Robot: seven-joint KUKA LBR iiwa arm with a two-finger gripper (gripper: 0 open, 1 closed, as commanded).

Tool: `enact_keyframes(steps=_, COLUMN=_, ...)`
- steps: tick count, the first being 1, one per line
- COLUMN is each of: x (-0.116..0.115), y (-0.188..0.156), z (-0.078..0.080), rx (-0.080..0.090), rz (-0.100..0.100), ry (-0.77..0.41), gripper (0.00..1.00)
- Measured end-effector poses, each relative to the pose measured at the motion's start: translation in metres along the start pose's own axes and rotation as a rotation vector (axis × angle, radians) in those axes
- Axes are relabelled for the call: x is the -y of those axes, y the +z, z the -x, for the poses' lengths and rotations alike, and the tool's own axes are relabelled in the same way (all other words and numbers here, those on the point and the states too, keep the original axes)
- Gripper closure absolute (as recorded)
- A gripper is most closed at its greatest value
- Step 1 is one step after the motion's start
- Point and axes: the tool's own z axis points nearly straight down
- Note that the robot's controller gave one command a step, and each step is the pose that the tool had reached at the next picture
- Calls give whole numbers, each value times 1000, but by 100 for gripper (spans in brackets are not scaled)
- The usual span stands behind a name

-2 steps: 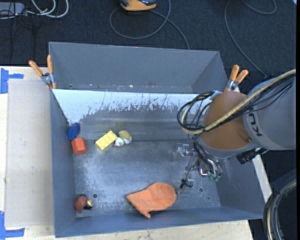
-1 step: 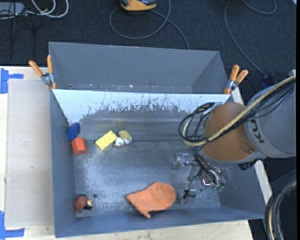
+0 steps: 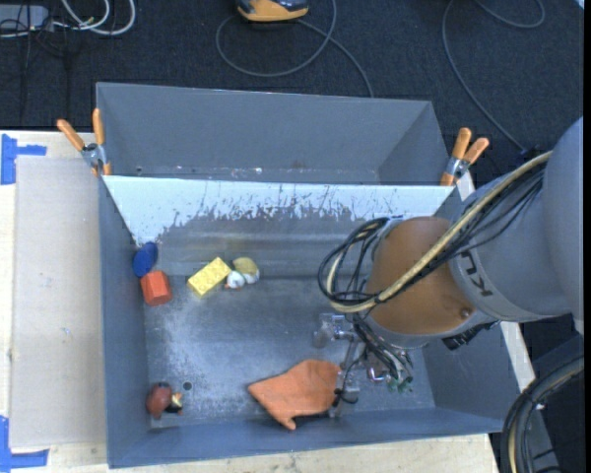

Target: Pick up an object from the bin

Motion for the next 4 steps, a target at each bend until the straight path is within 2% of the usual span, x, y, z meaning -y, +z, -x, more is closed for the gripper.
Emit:
enact_keyframes(steps=1, x=-22, y=-3, z=19, rx=2, rz=-6, ry=-33, gripper=100)
enact_keyframes(steps=2, x=-22, y=-3, z=19, rx=2, rz=-6, ry=-34, gripper=100)
enact_keyframes(steps=3, x=-15, y=-38, z=13, rx=-6, rz=-5, ry=-30, gripper=100)
enact_keyframes(steps=4, x=-12, y=-50, z=17, rx=9, rz=-6, ry=-29, gripper=100)
